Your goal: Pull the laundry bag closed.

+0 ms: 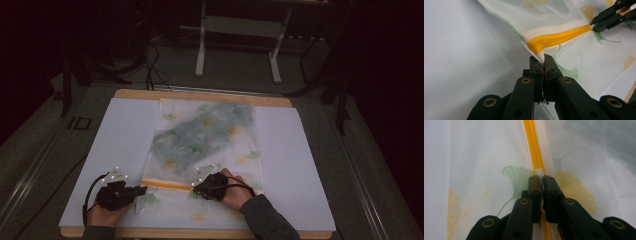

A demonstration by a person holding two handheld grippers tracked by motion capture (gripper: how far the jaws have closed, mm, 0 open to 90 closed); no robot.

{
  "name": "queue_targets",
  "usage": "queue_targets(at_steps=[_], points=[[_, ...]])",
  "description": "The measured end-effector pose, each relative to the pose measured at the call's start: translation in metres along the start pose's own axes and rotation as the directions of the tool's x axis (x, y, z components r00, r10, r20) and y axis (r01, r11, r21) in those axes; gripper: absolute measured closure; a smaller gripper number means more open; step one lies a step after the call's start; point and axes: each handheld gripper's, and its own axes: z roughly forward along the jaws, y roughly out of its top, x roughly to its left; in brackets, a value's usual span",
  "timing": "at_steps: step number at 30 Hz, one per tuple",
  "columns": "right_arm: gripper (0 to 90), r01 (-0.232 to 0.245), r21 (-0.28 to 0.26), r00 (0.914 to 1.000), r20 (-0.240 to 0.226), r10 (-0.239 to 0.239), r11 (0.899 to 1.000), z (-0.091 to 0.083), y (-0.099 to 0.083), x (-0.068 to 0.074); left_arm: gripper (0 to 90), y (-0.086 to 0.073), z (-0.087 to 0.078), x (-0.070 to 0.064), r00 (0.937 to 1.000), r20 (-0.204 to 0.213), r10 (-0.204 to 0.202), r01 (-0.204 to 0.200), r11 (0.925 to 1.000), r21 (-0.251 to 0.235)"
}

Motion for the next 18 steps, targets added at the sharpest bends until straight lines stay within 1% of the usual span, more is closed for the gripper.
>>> queue_targets(at_steps=[13, 16, 18], points=[[86.3, -0.003, 0.011, 0.9999, 0.01, 0.003, 1.0, -0.0055, -0.0068, -0.0019, 87.9, -0.0001, -0.0002, 0.0002, 1.0, 0.0, 0.002, -0.002, 1.0, -0.001], [89.7, -0.003, 0.013, 0.9999, 0.012, 0.003, 1.0, -0.0063, -0.0078, -0.0021, 87.9, -0.0001, -0.0003, 0.0003, 1.0, 0.0, 0.001, -0.001, 1.0, -0.001], [90.0, -0.008, 0.01, 0.9999, 0.013, 0.008, 1.0, -0.0067, -0.0083, -0.0023, 87.9, -0.0002, -0.0005, 0.0006, 1.0, -0.001, 0.0, 0.0, 1.0, 0.0]])
